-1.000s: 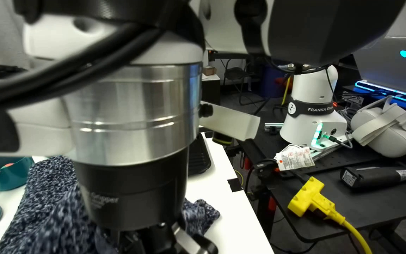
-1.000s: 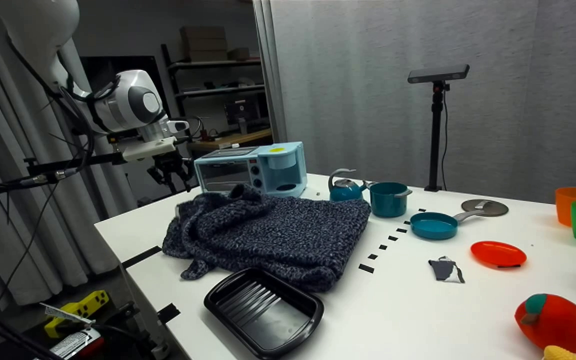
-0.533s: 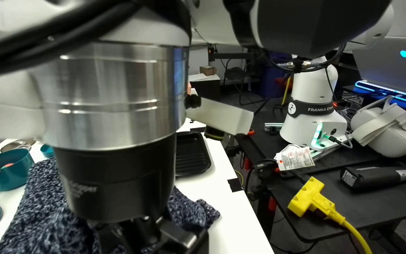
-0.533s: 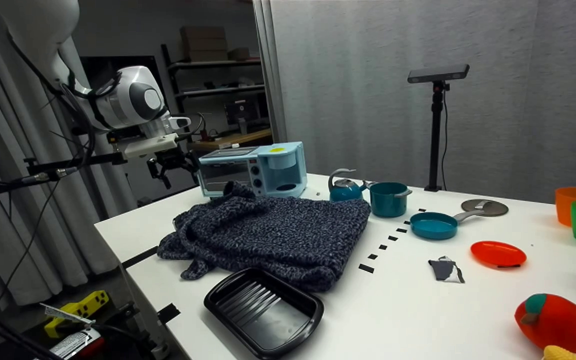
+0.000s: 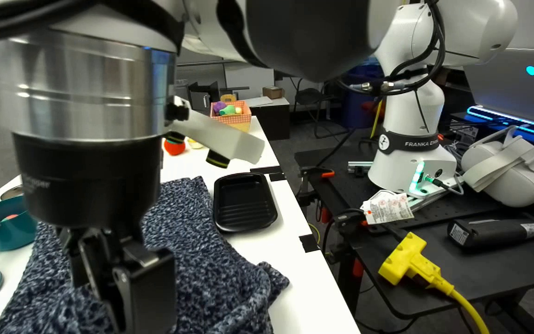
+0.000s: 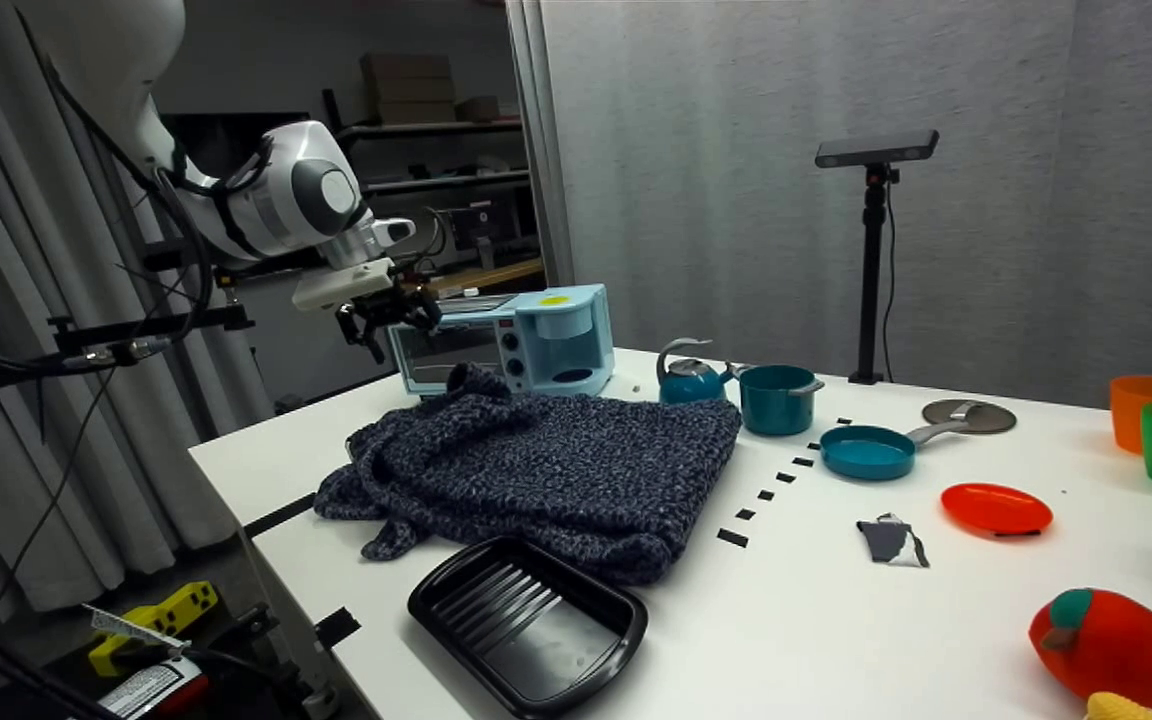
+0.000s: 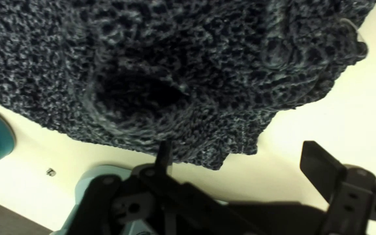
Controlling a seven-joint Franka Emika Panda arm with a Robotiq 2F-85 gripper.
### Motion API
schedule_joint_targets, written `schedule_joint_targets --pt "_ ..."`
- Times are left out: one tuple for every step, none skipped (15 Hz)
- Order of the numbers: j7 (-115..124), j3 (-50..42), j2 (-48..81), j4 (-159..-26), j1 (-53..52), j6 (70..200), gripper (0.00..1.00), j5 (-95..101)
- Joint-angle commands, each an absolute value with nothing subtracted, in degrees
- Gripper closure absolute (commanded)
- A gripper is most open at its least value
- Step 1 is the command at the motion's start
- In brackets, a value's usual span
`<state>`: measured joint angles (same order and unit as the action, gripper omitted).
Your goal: Unfold the towel
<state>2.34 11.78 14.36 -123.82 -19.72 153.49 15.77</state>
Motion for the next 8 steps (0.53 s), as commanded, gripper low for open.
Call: schedule_joint_targets --pt "-0.69 9.64 16.14 -121.72 -16.96 154.97 0.00 16.81" --pt "-0.67 9.01 16.43 -121.26 -16.76 154.70 0.00 17.19" --pt "-0.98 8.34 16.72 -120.98 -16.45 154.59 0.00 17.66" --pt "-1.03 7.83 16.99 -120.68 -16.22 154.35 0.00 18.00" --pt "-0.96 7.43 17.30 -120.38 -16.06 153.96 0.00 18.19" --pt "-1.01 7.24 17.68 -120.10 -15.86 153.43 0.00 17.87" --pt "-0.79 7.03 18.03 -119.96 -15.82 153.15 0.00 17.73" --pt "-0.63 7.00 18.15 -119.85 -15.77 152.45 0.00 17.29"
